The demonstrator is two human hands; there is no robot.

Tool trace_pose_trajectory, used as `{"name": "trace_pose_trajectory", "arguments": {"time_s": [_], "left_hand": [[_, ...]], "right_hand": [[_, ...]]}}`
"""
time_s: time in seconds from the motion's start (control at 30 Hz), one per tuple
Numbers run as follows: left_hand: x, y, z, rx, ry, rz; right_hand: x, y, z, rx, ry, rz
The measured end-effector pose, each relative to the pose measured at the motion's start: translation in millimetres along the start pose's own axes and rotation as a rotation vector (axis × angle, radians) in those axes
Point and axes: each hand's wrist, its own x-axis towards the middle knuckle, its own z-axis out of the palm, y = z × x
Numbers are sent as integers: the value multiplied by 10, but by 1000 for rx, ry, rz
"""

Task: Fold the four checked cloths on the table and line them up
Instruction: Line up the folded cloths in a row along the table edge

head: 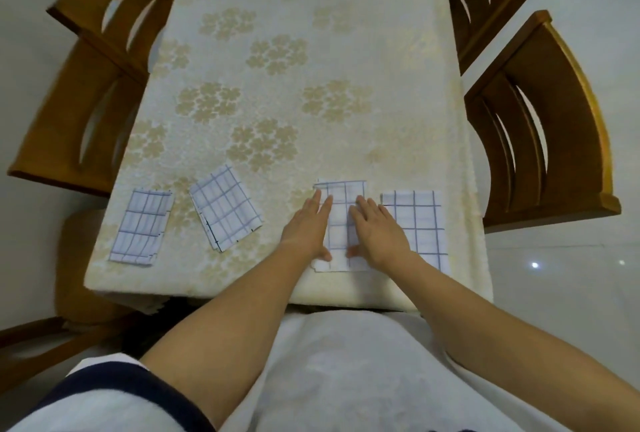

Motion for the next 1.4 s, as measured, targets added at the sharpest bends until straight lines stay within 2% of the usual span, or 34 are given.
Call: {"name": "trace_pose_trajectory", "arguments": {"time_s": [0.07, 0.23, 0.37, 0.5, 0.6, 0.67, 0.73, 0.87, 0.93, 1.1, 1.23, 1.33, 1.4], "left_hand": [[6, -15, -13, 5, 1, 7], [12, -58, -55, 13, 11, 26], [-30, -106, -28, 44, 19, 49], [-100, -105, -10, 67, 33, 84], [-116, -48, 25, 80, 42, 105], [-96, -18, 32, 78, 26, 91], [-55, -2, 20, 90, 3, 71], [20, 14, -11, 176, -54, 40], [28, 34, -24, 217, -61, 14], [87, 69, -65, 332, -59, -23], [134, -18, -57, 332, -40, 37], [91, -261, -127, 223, 31, 132], [36, -564, -235, 117, 127, 139]], "right_hand": [[1, -24, -15, 48, 2, 14], [80, -93, -86, 442, 228, 170], [53, -105, -88, 532, 170, 193], [-28, -65, -47, 592, 154, 128], [-35, -44, -23, 493, 168, 82], [-12, -37, -16, 182, 249, 28], [3, -31, -60, -8, 258, -3], [54, 13, -81, -39, -46, 56], [60, 15, -76, -70, -117, 102], [119, -87, -160, -216, -166, 114], [212, -249, -268, -320, -210, 170], [282, -440, -340, -440, -266, 253], [378, -697, -391, -368, -205, 330]]}}
